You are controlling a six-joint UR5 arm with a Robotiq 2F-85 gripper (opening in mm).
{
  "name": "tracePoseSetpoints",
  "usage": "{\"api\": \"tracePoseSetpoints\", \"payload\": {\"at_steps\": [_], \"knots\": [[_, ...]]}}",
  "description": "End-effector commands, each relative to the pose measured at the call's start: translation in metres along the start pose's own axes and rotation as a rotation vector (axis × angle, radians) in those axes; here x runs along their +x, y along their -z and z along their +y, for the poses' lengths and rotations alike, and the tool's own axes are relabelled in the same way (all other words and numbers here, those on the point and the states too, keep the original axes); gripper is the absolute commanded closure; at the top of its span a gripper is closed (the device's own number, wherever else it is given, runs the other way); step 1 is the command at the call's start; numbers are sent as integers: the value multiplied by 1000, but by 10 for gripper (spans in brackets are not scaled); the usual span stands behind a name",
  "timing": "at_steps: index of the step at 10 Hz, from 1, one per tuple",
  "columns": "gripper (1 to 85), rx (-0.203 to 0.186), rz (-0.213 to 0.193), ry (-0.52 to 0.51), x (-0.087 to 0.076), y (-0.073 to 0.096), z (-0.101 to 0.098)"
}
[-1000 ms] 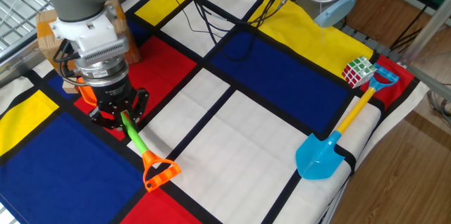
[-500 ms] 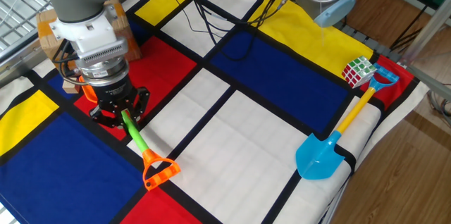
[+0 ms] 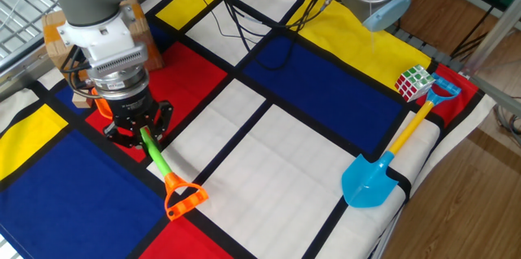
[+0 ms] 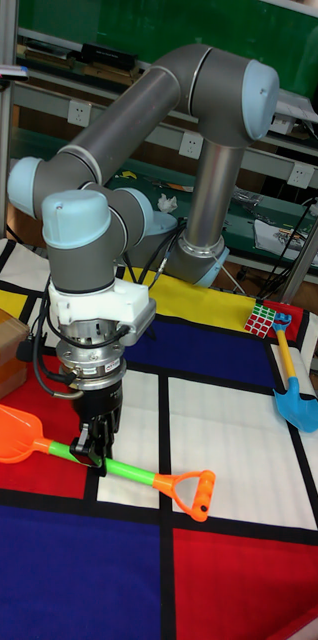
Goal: Use a shovel to scoop up an object
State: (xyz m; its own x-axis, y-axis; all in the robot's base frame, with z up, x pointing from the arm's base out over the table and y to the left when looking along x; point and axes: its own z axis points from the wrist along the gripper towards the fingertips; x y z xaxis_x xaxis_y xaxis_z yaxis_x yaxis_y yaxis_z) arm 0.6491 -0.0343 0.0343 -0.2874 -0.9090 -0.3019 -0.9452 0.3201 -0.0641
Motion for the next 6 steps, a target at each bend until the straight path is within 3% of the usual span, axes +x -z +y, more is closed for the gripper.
{"api": "tracePoseSetpoints", "payload": {"at_steps": [1,6], "knots": [[847,-4,-23,-10,-5,2,0],[847,6,-11,6,-2,2,-2]]}}
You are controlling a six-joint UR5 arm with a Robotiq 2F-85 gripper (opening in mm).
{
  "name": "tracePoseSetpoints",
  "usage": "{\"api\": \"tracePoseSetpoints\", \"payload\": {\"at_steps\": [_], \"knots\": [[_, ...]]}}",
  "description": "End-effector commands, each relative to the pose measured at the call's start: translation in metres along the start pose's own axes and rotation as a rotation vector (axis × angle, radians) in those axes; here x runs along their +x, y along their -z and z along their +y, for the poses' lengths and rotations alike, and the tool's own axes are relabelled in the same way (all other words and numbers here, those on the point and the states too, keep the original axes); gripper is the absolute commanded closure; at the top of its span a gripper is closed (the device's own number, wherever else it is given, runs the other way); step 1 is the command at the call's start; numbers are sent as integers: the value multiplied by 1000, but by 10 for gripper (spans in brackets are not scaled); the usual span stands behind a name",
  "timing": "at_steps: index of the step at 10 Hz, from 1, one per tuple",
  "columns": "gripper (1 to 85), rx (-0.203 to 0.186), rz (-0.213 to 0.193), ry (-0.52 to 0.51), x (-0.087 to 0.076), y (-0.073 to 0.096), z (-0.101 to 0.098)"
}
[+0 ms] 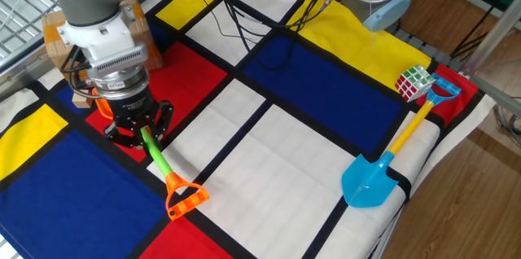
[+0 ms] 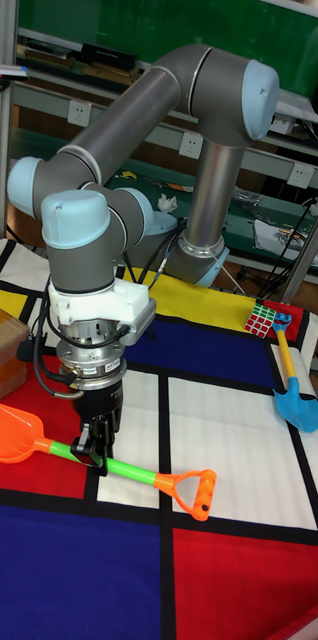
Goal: Use a shovel to scoop up an object
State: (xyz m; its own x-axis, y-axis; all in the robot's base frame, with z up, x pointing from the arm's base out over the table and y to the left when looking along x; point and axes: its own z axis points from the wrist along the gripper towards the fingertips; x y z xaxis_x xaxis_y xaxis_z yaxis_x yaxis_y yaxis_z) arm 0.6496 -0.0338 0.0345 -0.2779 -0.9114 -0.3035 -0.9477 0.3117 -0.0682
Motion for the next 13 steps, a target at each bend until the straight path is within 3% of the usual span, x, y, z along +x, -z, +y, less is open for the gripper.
{"api": "tracePoseSetpoints", "payload": {"at_steps": [1,4,9,13], "knots": [[847,4,-9,-8,-1,2,-2],[847,-8,17,-17,5,2,1],[847,-2,20,-31,2,6,1],[847,-14,41,-46,1,29,10]]}}
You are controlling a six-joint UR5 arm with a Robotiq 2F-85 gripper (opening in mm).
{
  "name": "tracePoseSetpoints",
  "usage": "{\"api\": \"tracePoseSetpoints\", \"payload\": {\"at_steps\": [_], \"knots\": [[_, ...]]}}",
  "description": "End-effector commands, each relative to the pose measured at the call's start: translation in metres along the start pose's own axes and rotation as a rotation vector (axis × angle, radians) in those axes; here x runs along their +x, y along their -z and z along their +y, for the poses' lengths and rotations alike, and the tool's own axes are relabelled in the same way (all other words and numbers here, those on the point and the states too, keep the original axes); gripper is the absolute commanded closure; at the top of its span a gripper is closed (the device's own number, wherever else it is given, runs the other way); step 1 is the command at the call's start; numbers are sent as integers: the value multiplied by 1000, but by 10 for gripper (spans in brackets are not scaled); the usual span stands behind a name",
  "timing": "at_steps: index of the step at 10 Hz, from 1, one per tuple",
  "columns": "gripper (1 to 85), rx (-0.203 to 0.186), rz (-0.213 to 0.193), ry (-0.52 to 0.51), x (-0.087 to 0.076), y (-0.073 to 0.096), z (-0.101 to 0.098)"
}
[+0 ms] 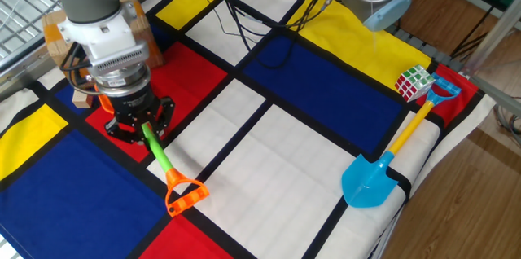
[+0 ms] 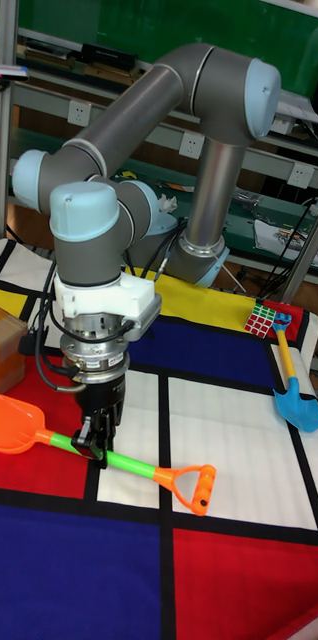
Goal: Use a shovel to scoop up an object
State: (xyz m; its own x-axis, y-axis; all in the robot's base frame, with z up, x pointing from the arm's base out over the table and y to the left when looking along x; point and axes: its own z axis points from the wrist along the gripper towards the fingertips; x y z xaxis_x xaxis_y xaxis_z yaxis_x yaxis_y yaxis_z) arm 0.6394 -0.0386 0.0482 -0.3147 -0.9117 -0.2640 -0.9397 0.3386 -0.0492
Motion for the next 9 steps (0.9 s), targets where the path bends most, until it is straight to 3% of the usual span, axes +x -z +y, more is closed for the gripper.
{"api": "tracePoseSetpoints", "payload": {"at_steps": [1,6,9], "knots": [[847,-3,12,-9,0,18,3],[847,9,-45,3,-14,18,0],[847,61,-99,13,-28,20,-13]]}}
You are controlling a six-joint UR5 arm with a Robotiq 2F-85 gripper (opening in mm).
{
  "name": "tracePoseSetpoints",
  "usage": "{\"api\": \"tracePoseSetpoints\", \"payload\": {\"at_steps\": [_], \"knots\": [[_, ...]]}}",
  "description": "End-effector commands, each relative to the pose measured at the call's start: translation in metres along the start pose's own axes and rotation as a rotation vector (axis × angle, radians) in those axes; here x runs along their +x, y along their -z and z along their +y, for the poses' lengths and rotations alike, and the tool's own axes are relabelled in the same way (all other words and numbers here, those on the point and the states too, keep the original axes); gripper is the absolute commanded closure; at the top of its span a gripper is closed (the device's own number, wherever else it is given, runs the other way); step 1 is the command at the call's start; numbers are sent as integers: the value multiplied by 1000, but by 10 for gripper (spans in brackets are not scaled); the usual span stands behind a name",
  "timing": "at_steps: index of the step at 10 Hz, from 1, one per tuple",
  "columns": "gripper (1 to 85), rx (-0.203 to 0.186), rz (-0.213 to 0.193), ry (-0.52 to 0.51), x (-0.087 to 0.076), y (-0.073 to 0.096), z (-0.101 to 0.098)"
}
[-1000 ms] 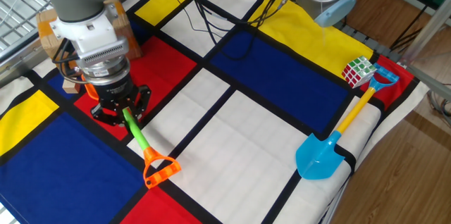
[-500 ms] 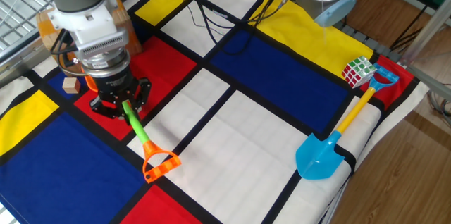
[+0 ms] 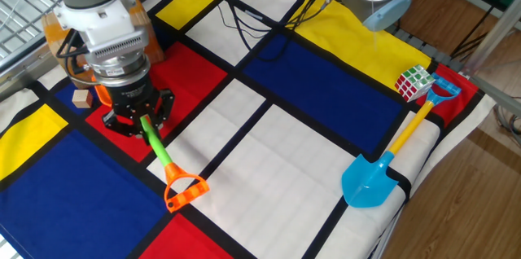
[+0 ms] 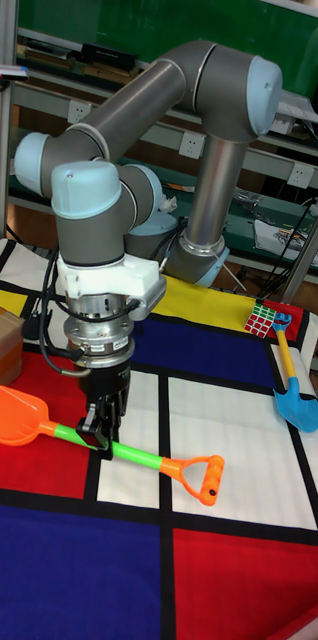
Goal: Use a shovel to scoop up an object
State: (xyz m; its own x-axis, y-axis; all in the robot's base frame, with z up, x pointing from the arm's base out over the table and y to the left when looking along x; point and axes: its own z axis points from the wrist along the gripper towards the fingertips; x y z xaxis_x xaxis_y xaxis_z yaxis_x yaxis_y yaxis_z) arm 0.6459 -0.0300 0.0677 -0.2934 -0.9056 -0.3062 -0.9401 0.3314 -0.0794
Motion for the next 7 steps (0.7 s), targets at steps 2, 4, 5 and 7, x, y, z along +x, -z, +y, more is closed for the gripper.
{"api": "tracePoseSetpoints", "payload": {"at_steps": [2,4,5,7], "knots": [[847,42,-25,-7,-6,3,-11],[847,20,-18,-17,-8,13,-5],[847,7,-4,-28,-13,28,-1],[847,-10,25,-21,-19,61,-4]]}}
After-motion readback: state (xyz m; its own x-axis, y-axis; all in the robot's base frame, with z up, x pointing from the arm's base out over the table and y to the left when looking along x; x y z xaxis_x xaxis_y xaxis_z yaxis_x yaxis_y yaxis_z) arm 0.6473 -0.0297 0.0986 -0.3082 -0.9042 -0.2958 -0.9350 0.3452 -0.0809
